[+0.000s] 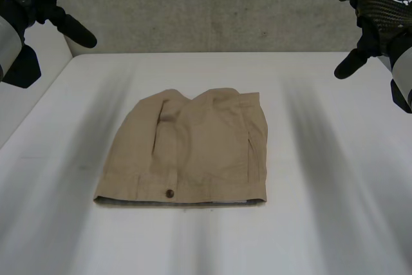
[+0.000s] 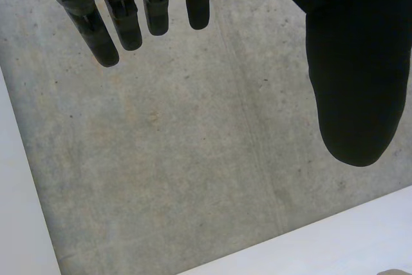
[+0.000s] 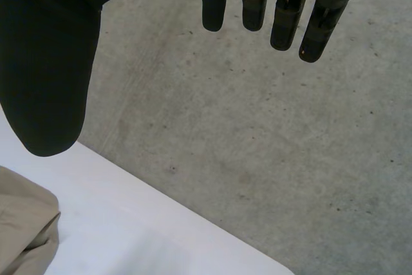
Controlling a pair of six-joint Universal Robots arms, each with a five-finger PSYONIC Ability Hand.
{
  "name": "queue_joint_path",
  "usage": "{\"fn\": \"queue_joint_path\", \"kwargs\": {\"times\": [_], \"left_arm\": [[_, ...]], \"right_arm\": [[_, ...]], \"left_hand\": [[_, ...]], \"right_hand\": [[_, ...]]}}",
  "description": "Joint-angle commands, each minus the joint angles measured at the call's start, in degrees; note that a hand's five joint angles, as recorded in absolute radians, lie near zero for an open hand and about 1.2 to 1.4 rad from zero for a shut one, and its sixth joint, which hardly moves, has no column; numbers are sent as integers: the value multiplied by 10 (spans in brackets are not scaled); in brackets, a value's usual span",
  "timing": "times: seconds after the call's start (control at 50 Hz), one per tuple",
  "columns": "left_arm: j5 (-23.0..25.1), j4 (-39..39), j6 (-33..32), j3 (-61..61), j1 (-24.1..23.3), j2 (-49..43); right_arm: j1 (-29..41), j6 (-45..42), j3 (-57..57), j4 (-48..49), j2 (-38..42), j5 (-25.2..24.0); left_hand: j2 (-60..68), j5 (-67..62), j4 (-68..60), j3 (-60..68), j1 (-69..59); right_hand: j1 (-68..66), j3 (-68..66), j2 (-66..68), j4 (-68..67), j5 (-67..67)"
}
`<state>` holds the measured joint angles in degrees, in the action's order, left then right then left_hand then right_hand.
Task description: Fold the shorts.
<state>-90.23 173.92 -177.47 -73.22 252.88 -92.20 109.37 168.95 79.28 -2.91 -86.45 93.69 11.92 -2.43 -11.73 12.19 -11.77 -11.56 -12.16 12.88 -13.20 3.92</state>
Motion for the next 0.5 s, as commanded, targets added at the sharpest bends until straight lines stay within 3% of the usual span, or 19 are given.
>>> {"fn": "queue_joint_path", "kwargs": {"times": [0.02,0.14,0.26,0.4,0.5], "left_arm": [[1,-1,-7,-10,0,0],[1,1,-76,-48,1,-6],[1,8,-158,-137,0,-10],[1,54,-188,-241,8,-16],[1,117,-194,-309,8,-44]], "right_arm": [[7,-40,0,-24,3,-8],[7,-93,9,-63,20,-36],[15,-108,54,-89,42,-94],[55,-105,117,-71,114,-166],[82,-104,141,-17,157,-170]], "left_hand": [[-12,17,10,-15,11],[-10,15,8,-13,9],[-4,9,2,-6,2],[-2,7,0,-5,0],[17,-11,-18,14,-18]], "right_hand": [[16,22,-29,32,-39],[16,22,-29,32,-39],[16,22,-29,32,-39],[16,22,-29,32,-39],[16,22,-29,32,-39]]}}
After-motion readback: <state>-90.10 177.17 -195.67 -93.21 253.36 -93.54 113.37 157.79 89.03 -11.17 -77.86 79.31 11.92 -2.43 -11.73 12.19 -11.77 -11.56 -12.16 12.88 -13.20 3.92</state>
